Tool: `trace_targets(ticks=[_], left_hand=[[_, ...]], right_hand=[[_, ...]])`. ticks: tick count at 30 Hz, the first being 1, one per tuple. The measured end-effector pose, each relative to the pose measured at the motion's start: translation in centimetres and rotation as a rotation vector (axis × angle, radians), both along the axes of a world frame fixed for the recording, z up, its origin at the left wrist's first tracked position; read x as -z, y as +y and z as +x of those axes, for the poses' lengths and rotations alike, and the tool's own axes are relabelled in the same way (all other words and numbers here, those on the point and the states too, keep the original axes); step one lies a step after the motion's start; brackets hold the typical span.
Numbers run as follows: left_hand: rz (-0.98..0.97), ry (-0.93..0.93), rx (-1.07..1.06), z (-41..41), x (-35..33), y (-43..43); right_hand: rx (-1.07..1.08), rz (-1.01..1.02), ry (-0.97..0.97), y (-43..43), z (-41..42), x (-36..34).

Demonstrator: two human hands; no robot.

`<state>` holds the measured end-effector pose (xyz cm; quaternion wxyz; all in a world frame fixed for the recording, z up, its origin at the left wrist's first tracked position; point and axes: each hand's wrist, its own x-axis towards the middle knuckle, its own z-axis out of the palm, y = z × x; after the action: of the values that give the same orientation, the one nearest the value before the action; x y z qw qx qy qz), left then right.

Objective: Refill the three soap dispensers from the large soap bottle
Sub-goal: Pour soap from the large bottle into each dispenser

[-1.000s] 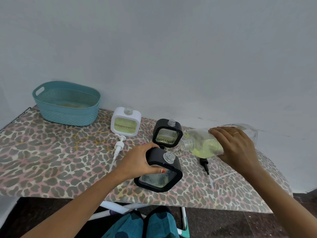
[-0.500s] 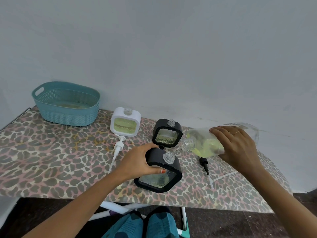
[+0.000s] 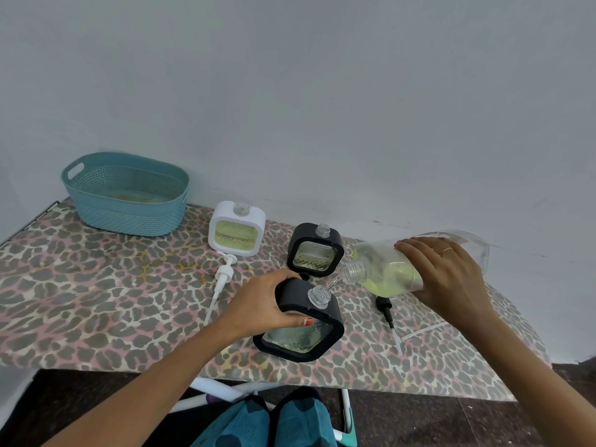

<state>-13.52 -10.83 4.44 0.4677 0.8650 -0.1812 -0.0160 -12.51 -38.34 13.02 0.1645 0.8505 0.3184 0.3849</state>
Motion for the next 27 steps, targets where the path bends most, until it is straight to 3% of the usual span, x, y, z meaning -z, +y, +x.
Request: trace_targets(ticks=[27], left_hand=[[-0.036, 0.002, 0.006, 0.11, 0.0, -0.04]], right_hand=[[-0.024, -0.003, -0.006, 0.15, 0.02, -0.41]])
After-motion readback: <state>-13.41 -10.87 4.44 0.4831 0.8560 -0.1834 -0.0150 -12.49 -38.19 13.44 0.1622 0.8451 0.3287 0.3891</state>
